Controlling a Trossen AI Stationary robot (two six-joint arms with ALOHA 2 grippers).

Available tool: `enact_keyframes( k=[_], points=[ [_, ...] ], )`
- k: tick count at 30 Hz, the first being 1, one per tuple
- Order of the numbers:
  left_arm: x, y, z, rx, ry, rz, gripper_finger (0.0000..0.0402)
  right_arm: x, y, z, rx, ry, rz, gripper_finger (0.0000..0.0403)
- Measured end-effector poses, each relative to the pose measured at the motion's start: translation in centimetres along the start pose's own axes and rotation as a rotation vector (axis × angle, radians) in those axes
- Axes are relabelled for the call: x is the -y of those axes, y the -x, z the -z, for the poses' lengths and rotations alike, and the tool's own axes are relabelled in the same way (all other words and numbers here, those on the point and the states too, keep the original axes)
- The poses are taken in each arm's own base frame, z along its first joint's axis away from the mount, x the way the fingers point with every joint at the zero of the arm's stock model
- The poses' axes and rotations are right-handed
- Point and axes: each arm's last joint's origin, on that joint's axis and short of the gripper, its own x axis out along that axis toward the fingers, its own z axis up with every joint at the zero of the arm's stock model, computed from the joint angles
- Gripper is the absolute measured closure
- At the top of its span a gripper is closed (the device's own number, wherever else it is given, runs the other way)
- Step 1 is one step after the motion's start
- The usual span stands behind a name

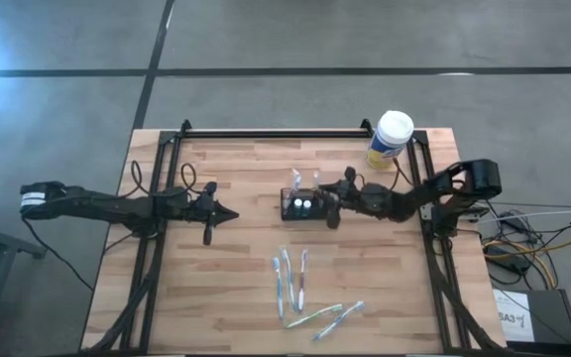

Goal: Pick & Place toothbrushing station
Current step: Put the top green toothbrush into the black wire organizer, then put the violet toothbrush into the black wire organizer

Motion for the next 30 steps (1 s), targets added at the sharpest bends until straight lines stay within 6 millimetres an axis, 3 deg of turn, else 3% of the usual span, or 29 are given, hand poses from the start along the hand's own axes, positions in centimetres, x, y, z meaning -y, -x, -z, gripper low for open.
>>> enact_keyframes(
  k=[7,16,30],
  points=[
    [0.0,0.0,0.1,-0.006,0.004,0.000,0.0385,-0.2,0.6,-1.1,0.046,-0.009,-0.015,0.0247],
    [0.0,0.0,0.1,-0.007,0.010,-0.001,0.0385,-0.1,1.7,-2.9,0.125,-0.017,-0.040,0.0227],
    [0.0,0.0,0.2,-0.019,0.034,0.008,0.0385,-0.2,7.7,-7.1,0.144,0.078,-0.150,0.0249]
  ],
)
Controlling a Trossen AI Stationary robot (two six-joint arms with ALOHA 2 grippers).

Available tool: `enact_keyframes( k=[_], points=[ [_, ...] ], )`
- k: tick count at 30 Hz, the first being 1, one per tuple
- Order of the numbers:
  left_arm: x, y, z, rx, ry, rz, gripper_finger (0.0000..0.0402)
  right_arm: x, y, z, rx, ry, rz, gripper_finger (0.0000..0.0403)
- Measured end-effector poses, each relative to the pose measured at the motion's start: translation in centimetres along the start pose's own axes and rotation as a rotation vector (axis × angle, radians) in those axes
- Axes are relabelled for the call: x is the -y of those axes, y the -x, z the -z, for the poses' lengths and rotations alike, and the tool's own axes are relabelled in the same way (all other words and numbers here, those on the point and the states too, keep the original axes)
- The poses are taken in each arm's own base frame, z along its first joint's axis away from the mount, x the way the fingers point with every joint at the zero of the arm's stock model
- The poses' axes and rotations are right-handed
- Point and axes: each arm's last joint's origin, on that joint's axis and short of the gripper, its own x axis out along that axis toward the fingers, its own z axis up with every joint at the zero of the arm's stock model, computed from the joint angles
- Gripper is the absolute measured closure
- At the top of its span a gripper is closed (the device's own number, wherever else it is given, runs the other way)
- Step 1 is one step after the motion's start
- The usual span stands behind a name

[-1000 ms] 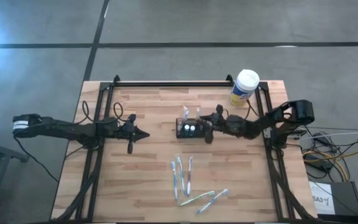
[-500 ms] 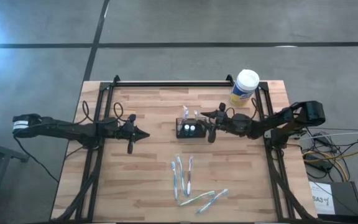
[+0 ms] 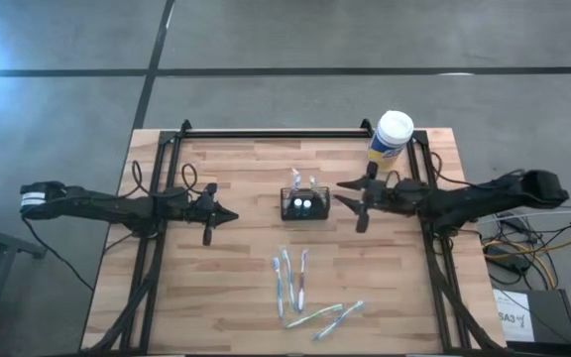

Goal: Pick & Place toothbrushing station
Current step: Put the violet toothbrush into the black wire organizer

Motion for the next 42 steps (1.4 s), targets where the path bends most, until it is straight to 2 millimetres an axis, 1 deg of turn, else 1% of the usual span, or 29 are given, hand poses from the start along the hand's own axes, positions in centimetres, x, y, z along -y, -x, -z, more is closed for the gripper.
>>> enact_keyframes(
  k=[5,11,13,19,27,32,38,42],
  points=[
    [0.0,0.0,0.0,0.001,0.001,0.000,0.0385,0.1,2.2,-0.5,0.083,-0.001,-0.017,0.0293],
    [0.0,0.0,0.0,0.000,0.003,-0.001,0.0385,0.5,4.3,0.5,0.136,-0.028,-0.016,0.0372],
    [0.0,0.0,0.0,0.001,0.003,-0.001,0.0385,0.7,4.8,0.8,0.150,-0.022,-0.008,0.0388],
    [0.0,0.0,0.0,0.001,0.005,-0.001,0.0385,0.9,6.0,1.3,0.194,0.007,0.002,0.0390],
    [0.0,0.0,0.0,0.003,0.007,-0.004,0.0385,1.2,7.3,2.7,0.241,-0.022,0.006,0.0391],
    [0.0,0.0,-0.2,0.007,0.019,-0.004,0.0385,1.3,7.8,3.2,0.194,-0.022,-0.008,0.0391],
    [0.0,0.0,-0.2,0.008,0.020,-0.005,0.0385,1.4,8.4,3.3,0.186,-0.038,-0.012,0.0391],
    [0.0,0.0,-0.2,0.007,0.020,-0.005,0.0385,1.6,9.1,3.1,0.215,-0.043,-0.019,0.0391]
  ],
)
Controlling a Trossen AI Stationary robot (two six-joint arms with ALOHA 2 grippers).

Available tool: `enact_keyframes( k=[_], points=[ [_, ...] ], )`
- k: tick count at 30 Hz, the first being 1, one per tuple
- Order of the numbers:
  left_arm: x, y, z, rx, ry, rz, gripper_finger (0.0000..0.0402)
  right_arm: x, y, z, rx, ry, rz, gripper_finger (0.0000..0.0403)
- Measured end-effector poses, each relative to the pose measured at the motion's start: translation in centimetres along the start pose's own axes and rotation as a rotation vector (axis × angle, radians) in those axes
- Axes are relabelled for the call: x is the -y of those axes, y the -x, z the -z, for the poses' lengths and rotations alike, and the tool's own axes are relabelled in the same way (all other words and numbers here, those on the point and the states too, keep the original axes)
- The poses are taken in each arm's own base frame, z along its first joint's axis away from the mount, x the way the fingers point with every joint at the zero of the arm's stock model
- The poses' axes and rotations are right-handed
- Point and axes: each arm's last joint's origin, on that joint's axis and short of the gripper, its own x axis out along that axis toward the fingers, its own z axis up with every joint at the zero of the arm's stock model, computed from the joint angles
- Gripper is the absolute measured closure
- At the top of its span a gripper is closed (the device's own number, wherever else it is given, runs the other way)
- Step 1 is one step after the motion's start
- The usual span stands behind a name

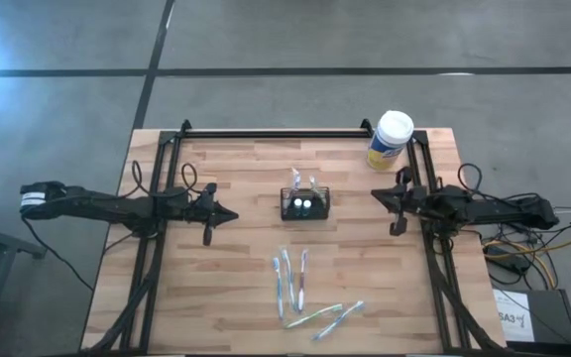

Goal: Pick & Place toothbrushing station
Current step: Put the violet toothbrush into the black wire organizer

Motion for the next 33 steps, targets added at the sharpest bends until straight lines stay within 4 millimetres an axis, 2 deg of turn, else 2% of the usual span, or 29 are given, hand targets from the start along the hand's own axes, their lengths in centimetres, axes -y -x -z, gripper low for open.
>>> enact_keyframes(
  k=[8,33],
  points=[
    [0.0,0.0,0.0,0.000,0.000,-0.001,0.0396,0.1,1.0,0.0,0.027,-0.003,-0.030,0.0390],
    [0.0,0.0,0.0,0.000,0.021,-0.006,0.0391,0.1,1.0,1.1,-0.083,-0.054,-0.034,0.0390]
  ],
)
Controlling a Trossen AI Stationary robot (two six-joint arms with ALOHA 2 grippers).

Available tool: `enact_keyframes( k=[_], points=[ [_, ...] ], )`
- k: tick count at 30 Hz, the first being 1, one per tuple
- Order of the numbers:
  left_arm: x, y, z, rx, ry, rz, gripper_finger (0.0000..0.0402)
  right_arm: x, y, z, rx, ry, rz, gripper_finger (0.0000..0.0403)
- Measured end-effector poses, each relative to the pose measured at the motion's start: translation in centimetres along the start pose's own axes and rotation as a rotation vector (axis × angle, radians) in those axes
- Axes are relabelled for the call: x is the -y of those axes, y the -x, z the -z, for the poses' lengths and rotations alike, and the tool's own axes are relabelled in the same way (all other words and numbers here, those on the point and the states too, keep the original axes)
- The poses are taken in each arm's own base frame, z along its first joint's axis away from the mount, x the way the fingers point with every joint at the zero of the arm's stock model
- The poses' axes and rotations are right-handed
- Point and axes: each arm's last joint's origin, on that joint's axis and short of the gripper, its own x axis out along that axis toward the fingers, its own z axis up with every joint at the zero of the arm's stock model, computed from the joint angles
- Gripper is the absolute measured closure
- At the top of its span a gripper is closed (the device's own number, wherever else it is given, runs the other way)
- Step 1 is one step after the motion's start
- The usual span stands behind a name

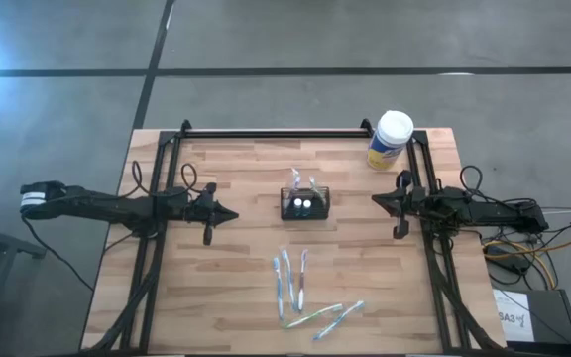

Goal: Pick & Place toothbrushing station
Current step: Put the violet toothbrush into the black wire organizer

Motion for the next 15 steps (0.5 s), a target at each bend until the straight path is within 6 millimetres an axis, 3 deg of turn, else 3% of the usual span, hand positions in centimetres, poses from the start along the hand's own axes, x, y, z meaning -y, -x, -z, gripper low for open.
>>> enact_keyframes(
  k=[6,15],
  points=[
    [0.0,0.0,0.1,-0.009,0.000,0.001,0.0391,0.0,0.0,-0.2,0.003,-0.114,0.000,0.0390],
    [0.0,0.0,0.3,-0.025,-0.021,-0.001,0.0382,-0.4,-1.2,-2.3,-0.080,-0.248,-0.005,0.0390]
  ],
)
